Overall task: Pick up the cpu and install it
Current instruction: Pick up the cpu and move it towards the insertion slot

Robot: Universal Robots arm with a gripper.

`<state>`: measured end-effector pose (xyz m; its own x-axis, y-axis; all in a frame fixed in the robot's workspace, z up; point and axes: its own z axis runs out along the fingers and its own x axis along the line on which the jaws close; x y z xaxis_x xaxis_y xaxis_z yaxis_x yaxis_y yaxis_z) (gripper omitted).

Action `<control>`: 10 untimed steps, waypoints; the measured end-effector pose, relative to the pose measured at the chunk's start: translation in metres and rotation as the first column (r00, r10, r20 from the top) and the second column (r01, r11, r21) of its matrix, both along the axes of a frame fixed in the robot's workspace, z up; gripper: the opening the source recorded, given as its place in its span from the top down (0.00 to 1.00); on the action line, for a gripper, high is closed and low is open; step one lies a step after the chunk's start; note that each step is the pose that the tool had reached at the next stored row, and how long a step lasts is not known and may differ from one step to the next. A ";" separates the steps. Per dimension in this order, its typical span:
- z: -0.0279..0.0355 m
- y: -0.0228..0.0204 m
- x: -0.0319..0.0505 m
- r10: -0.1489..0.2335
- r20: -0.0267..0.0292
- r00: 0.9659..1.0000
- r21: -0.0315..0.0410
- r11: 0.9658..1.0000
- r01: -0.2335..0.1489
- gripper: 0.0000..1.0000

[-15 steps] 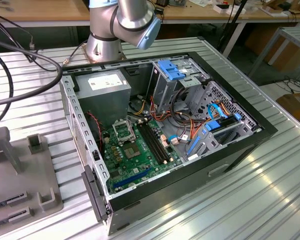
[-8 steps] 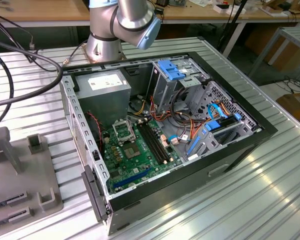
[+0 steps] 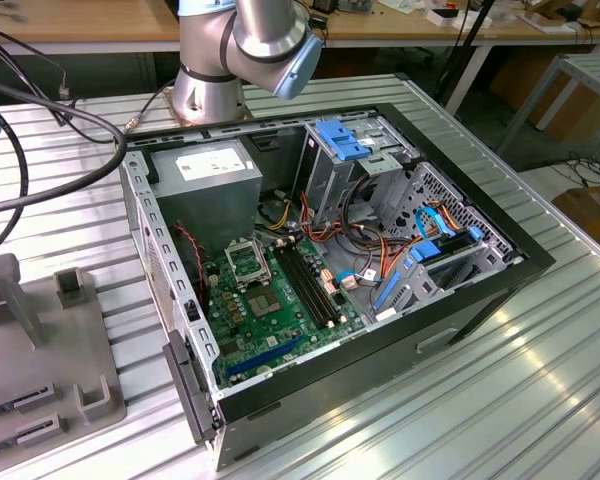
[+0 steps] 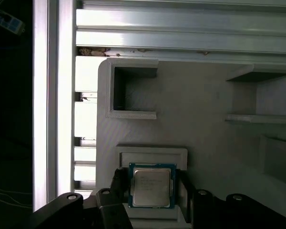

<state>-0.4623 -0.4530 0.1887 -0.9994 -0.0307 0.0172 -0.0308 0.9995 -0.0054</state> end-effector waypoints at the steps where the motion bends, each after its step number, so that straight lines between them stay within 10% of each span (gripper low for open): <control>1: -0.0001 0.0000 0.0000 0.000 0.000 1.000 0.000 1.000 0.000 0.44; 10: 0.0013 -0.0001 0.0000 0.000 0.000 1.000 -0.005 1.000 0.000 0.44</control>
<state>-0.4624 -0.4531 0.1900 -0.9994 -0.0306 0.0175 -0.0308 0.9995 -0.0100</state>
